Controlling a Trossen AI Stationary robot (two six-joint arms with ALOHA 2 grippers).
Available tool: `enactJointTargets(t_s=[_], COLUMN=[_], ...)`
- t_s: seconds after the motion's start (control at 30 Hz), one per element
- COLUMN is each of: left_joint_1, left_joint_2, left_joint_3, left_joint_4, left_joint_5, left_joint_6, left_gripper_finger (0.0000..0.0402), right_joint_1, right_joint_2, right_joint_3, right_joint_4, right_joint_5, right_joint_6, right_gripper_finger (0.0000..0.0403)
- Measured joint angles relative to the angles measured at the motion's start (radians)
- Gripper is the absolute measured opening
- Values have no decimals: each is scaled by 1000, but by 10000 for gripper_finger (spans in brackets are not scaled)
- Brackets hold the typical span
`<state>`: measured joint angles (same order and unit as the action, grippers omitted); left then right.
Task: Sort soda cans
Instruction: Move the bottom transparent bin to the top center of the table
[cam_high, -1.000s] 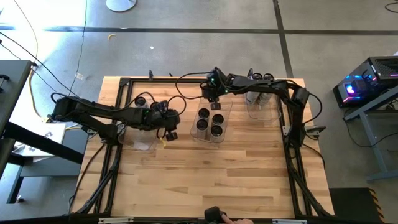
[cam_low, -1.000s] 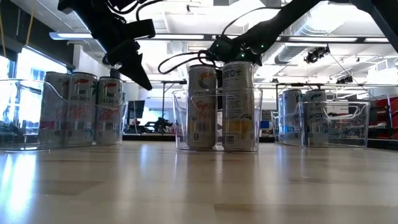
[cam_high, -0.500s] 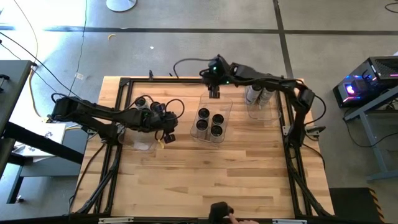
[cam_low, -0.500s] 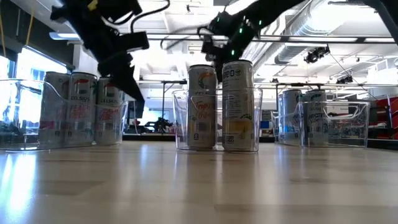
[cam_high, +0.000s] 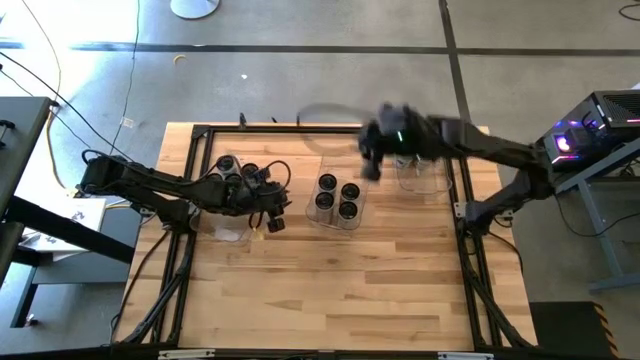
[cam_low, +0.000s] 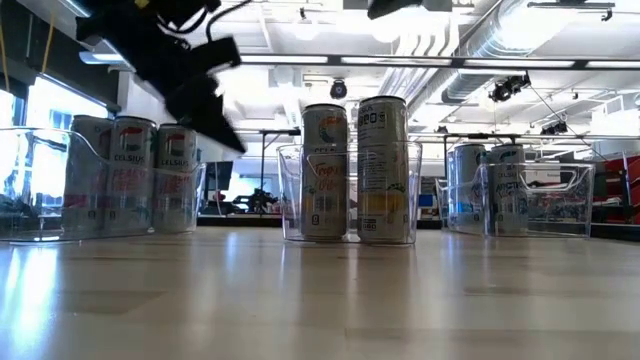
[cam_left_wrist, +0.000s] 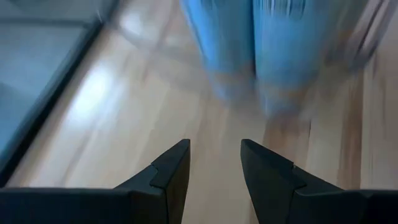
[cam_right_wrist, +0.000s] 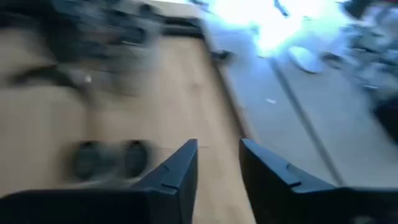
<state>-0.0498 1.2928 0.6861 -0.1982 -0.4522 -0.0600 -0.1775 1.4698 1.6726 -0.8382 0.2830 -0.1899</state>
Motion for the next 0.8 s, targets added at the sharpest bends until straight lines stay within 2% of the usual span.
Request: enactJointTargets(t_s=[0.07, 0.2, 0.3, 0.4, 0.5, 0.57, 0.73, 0.8], left_joint_1=[0, -13, -39, -76, -111, -128, -152, -159], left_joint_2=[-4, -7, -17, -20, -23, -23, -23, -23], left_joint_3=[1, 3, 25, 48, 60, 60, 60, 60], left_joint_4=[74, 196, 227, 228, 232, 245, 250, 243], left_joint_5=[6, 62, 81, 80, 77, 76, 73, 73], left_joint_6=[35, 81, 87, 90, 96, 96, 75, 60], left_gripper_finger=[135, 135, 135, 135, 135, 135, 135, 135], right_joint_1=[115, 354, 510, 633, 713, 746, 760, 744], right_joint_2=[-18, -5, 40, 80, 97, 97, 106, 121], right_joint_3=[0, 0, -5, -95, -285, -451, -798, -896], right_joint_4=[-31, -87, -109, -59, 120, 325, 811, 930], right_joint_5=[26, 153, 219, 252, 259, 262, 346, 379], right_joint_6=[86, 270, 433, 603, 809, 916, 1075, 1088], right_gripper_finger=[96, 54, 23, 4, 4, 1, 0, 0])
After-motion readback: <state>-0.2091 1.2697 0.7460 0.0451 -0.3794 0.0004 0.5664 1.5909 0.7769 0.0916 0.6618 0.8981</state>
